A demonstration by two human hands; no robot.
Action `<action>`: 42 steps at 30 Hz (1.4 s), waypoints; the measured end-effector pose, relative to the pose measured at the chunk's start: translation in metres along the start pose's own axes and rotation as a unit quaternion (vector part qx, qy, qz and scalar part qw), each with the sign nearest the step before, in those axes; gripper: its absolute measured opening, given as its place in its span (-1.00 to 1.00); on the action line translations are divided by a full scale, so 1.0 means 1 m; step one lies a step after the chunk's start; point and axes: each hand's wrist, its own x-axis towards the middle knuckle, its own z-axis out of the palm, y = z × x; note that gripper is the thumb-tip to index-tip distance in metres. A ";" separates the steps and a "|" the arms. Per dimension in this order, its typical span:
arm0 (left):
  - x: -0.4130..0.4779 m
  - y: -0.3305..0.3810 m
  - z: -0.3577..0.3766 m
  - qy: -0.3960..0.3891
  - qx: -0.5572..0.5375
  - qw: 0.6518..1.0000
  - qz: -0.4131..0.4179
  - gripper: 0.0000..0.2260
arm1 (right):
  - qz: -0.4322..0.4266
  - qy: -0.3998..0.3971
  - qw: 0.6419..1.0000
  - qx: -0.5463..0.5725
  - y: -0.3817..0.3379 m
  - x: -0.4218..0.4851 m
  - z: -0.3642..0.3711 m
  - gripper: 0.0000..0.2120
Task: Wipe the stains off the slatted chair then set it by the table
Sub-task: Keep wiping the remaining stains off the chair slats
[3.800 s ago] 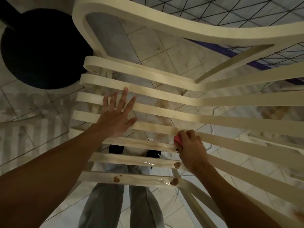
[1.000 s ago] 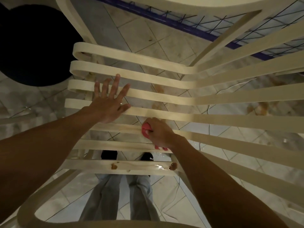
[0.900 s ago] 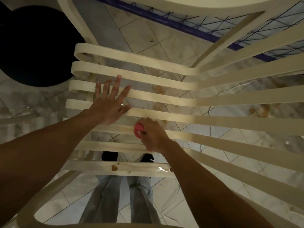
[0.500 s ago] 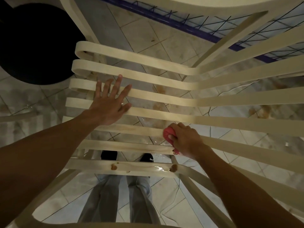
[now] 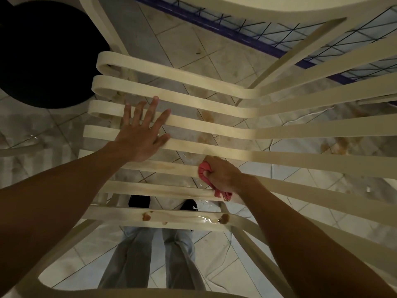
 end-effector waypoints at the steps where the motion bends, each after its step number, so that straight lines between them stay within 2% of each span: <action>1: 0.000 0.000 0.001 0.002 -0.002 1.000 -0.001 -0.37 | -0.006 0.000 1.000 0.008 -0.008 0.001 0.002 -0.87; 7: 0.000 0.004 0.001 -0.013 0.000 1.000 -0.008 -0.37 | -0.048 0.047 0.998 0.003 -0.044 0.017 0.025 -0.94; 12: -0.002 0.004 -0.003 -0.028 -0.001 0.999 -0.018 -0.38 | -0.095 0.086 0.991 0.032 -0.030 0.011 0.036 -0.81; 16: -0.001 0.004 -0.004 -0.031 0.000 0.999 -0.015 -0.38 | -0.031 0.089 0.994 0.049 0.003 -0.005 0.023 -0.78; 20: -0.002 0.002 -0.004 -0.033 -0.008 0.999 -0.007 -0.38 | 0.056 0.087 0.994 -0.033 0.034 -0.010 0.010 -0.72; 23: -0.002 0.003 -0.004 -0.031 -0.009 0.999 -0.006 -0.38 | 0.072 0.085 0.993 -0.027 0.030 -0.008 0.010 -0.72; 27: -0.001 0.005 -0.006 -0.039 -0.005 0.999 -0.011 -0.38 | 0.028 0.103 0.994 0.019 0.013 -0.006 0.019 -0.86; 32: -0.001 0.005 -0.005 -0.032 -0.004 0.999 -0.017 -0.39 | -0.025 0.086 0.995 0.046 -0.017 0.004 0.026 -0.88; 36: -0.001 0.004 -0.003 -0.025 -0.003 1.000 -0.016 -0.38 | -0.040 0.071 0.996 0.022 -0.050 0.021 0.034 -0.87; 42: -0.002 0.004 -0.004 -0.019 -0.007 1.000 -0.011 -0.38 | -0.066 0.125 0.990 0.013 -0.083 0.030 0.055 -0.74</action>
